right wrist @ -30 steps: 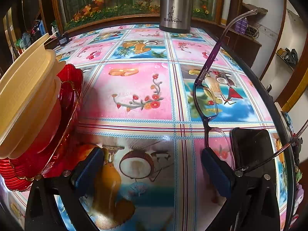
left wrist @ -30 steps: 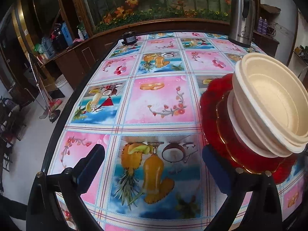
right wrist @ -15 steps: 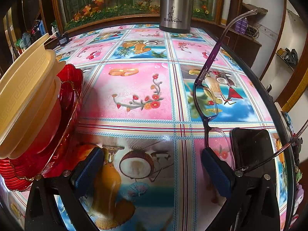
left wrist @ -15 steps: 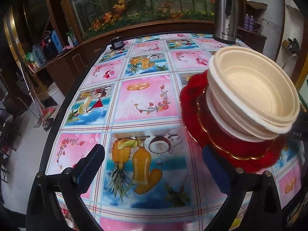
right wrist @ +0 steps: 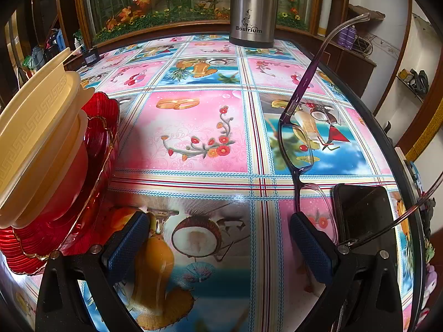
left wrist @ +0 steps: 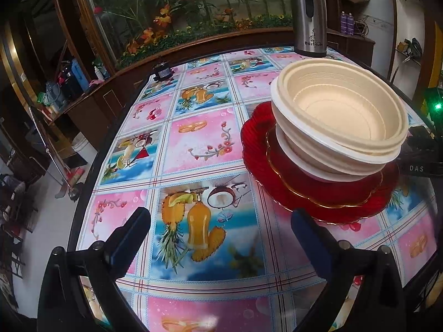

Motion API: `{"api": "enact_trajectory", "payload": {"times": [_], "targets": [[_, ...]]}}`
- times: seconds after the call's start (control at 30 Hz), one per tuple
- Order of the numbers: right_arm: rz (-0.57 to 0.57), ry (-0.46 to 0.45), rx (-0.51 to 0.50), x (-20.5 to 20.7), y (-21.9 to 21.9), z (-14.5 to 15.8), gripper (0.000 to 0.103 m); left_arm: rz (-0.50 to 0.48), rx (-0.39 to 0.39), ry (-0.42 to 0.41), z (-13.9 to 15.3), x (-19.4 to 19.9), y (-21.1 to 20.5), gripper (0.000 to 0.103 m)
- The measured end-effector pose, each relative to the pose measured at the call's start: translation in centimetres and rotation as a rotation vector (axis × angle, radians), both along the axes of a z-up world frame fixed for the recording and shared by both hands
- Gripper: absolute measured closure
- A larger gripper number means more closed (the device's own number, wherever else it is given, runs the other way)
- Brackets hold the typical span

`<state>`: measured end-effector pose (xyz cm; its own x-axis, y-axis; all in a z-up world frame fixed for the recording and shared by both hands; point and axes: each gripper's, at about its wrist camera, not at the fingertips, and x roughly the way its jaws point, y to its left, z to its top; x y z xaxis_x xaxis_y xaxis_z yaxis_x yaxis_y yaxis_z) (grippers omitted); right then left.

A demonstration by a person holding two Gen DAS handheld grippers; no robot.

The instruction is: Organize plates and bowls

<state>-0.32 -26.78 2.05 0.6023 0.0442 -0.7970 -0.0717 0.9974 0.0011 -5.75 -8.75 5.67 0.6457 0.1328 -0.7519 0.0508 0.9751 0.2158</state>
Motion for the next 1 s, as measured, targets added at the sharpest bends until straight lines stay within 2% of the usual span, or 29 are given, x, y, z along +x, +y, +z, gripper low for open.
{"api": "enact_trajectory", "payload": {"times": [0.63, 1.0], "targets": [[0.0, 0.0, 0.0, 0.01, 0.01, -0.02, 0.001, 0.04, 0.038, 0.009, 0.13, 0.54, 0.19, 0.002], [0.0, 0.0, 0.0, -0.01, 0.0, 0.0, 0.001, 0.077, 0.021, 0.031, 0.24, 0.51, 0.31, 0.002]]}}
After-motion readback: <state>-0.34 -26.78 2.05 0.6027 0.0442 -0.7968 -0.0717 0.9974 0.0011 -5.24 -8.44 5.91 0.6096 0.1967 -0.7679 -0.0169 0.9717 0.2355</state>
